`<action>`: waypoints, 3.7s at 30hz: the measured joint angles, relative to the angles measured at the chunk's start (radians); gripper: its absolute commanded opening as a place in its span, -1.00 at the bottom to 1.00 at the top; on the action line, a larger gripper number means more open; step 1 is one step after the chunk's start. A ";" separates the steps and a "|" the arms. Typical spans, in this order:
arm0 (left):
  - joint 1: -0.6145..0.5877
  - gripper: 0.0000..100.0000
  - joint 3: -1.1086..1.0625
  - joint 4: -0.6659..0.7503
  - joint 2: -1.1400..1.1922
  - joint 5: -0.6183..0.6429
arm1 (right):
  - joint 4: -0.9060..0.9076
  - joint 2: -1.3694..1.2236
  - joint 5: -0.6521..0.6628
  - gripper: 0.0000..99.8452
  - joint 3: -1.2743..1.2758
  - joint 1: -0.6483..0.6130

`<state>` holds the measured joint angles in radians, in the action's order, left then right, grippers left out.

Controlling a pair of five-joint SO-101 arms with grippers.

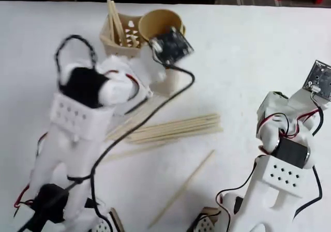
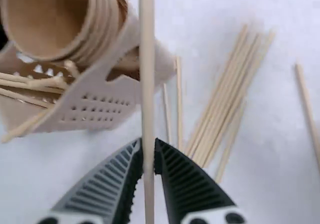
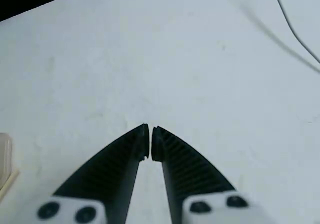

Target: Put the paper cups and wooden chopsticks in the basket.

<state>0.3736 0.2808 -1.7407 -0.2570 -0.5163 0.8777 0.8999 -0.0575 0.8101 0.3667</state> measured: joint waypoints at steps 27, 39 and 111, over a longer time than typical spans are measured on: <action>-0.270 -0.95 -0.086 1.034 -0.002 0.623 | 0.000 0.000 0.000 -0.94 0.000 0.000; -0.331 -0.82 -0.525 1.478 0.000 0.644 | -0.023 0.000 0.000 -0.94 0.015 0.000; -0.888 -0.95 -1.410 1.097 -0.473 0.407 | 0.245 -0.795 0.709 -0.49 -0.264 -1.158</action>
<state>-0.5148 -1.1293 -0.6437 -0.7296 -0.1097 1.1231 0.1051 0.6513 0.5462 -0.7917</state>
